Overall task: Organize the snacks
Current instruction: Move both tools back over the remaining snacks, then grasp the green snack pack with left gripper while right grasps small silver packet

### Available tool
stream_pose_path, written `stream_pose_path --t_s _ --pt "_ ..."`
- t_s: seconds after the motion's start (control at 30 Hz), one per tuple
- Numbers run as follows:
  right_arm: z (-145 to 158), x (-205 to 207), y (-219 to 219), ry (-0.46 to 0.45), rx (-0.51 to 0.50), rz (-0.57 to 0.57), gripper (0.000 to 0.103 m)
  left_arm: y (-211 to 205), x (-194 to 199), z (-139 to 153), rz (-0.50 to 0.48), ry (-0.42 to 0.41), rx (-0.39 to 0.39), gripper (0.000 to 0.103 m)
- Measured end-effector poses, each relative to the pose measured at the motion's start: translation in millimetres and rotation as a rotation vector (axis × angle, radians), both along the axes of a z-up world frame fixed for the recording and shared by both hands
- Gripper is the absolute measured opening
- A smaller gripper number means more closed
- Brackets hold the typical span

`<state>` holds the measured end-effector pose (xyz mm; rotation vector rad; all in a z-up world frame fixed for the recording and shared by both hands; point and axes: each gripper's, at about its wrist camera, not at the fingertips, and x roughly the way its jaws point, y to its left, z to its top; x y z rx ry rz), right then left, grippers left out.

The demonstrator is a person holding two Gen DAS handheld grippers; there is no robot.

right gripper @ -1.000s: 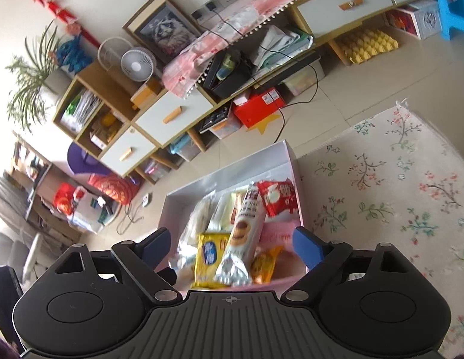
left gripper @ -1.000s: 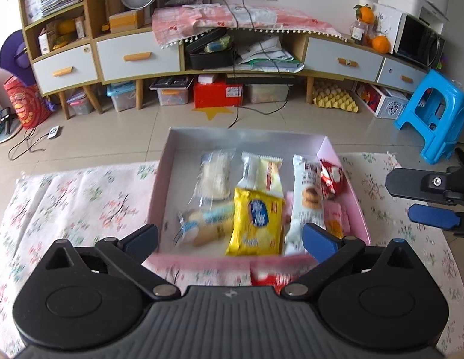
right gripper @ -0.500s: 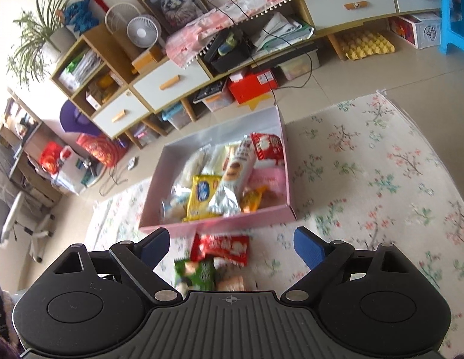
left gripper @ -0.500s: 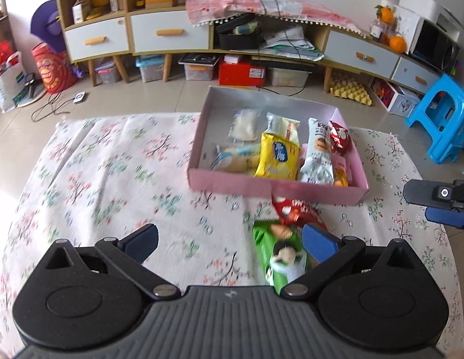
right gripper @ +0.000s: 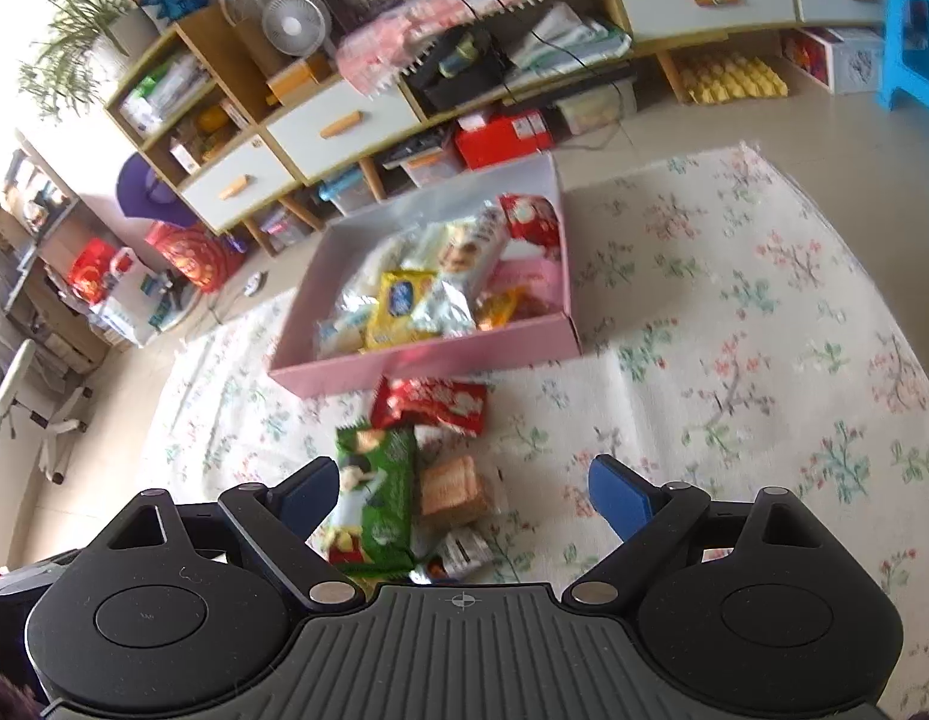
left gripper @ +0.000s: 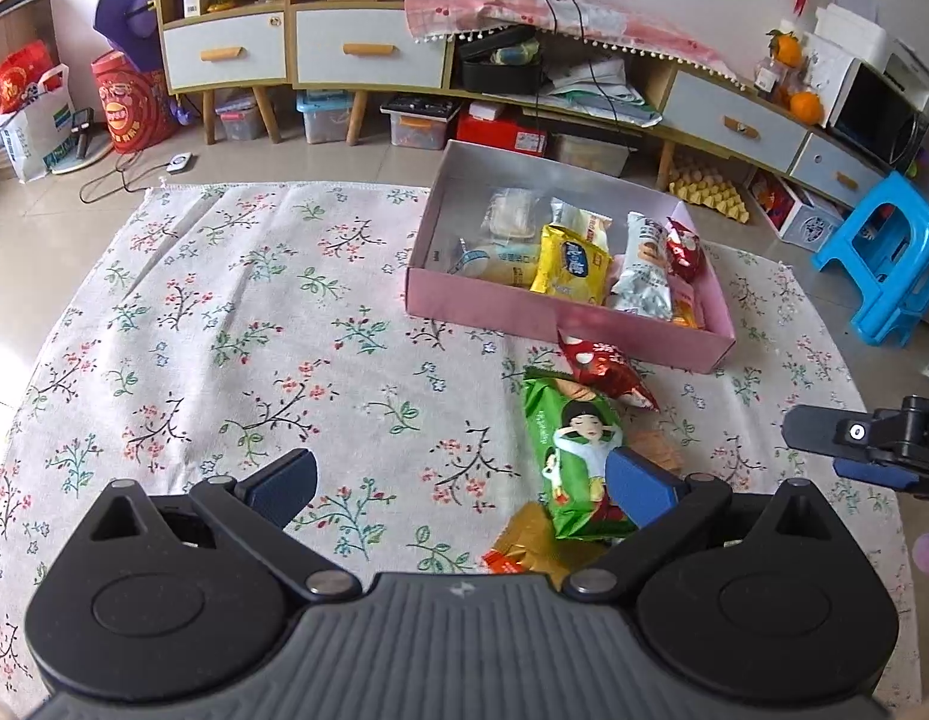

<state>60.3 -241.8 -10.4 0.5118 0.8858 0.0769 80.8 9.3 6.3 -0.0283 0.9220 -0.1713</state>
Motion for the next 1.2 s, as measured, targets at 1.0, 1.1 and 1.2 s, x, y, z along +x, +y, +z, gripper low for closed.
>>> stream_pose_path --t_s 1.0,1.1,1.2 --pt "-44.4 21.5 -3.9 0.159 -0.035 -0.049 0.092 -54.0 13.7 -46.1 -0.061 0.07 -0.095 0.071" --pt "-48.4 22.9 -2.5 0.171 -0.05 -0.046 0.092 -54.9 16.3 -51.6 -0.049 0.093 -0.09 0.054" --pt "-51.7 24.2 -0.6 0.179 -0.058 -0.046 0.092 -49.7 17.7 -51.9 -0.033 0.11 -0.117 0.047"
